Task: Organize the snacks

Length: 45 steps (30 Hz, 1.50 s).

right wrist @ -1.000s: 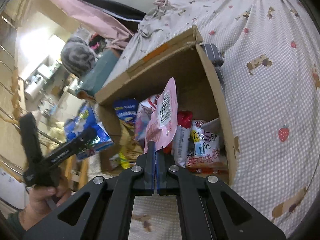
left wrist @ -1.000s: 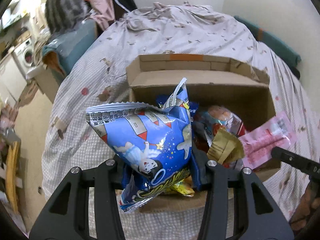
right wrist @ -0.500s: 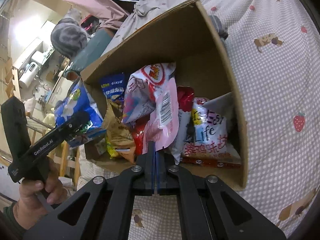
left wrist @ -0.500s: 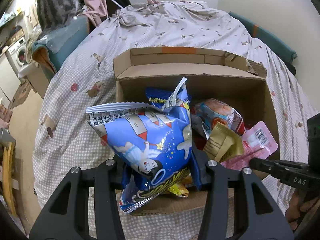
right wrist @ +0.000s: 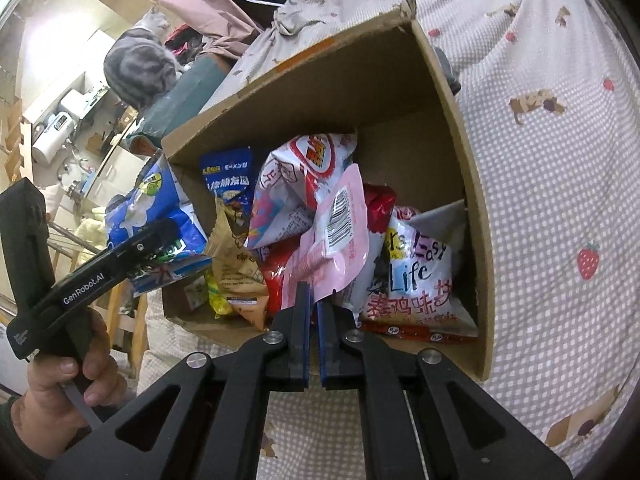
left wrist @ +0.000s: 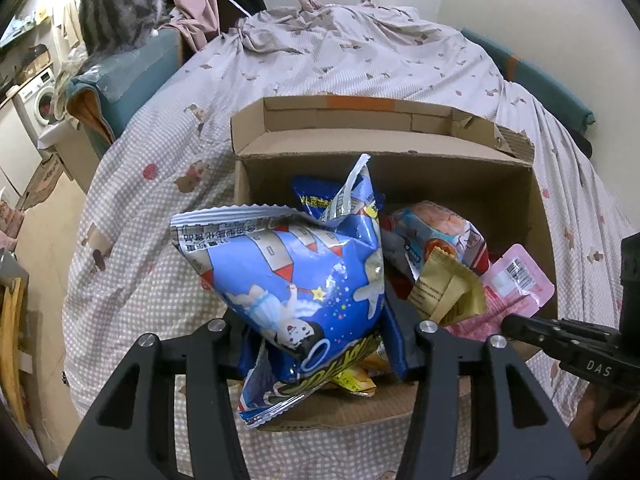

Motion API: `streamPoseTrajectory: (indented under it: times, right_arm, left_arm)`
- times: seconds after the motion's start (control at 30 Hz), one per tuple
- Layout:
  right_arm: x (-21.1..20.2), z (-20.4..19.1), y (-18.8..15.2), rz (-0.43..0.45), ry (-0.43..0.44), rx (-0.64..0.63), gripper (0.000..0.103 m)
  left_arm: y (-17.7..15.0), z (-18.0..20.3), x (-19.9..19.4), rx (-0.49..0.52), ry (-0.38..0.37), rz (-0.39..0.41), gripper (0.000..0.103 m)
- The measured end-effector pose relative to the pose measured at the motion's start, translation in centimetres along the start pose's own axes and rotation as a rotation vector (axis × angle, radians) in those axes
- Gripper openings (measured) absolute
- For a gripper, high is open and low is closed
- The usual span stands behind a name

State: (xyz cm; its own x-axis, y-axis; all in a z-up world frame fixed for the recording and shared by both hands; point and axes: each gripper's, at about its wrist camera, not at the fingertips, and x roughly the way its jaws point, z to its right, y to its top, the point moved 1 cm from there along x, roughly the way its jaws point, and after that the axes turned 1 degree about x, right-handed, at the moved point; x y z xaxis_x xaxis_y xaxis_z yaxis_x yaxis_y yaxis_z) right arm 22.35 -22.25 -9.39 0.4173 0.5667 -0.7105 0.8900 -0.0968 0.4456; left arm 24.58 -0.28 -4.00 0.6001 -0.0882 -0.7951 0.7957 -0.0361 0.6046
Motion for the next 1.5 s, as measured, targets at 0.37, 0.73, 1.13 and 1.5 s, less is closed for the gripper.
streamPoseTrajectory:
  times: [0.37,0.73,1.13,1.5]
  right_arm:
    - [-2.9,0.0,1.3,0.138,-0.067,-0.019,0.028]
    - [-4.8,0.1,1.5,0.212,-0.084,0.006,0.087]
    - [-9.0,-1.8,-0.7,0.261,-0.116,-0.049,0.09]
    - [-13.0,-0.8,-4.0,0.314,-0.147,0.012,0.103]
  left_arm:
    - [0.4,-0.3,-1.6,-0.019,0.018,0.073,0.082]
    - [-0.2,-1.1,-3.2,-0.054,0.077,0.13,0.082]
    - [-2.9,-2.0,-7.0,-0.131,0.078,0.143,0.103]
    - [-7.0,-2.1,-10.3,-0.167,0.105,0.136,0.103]
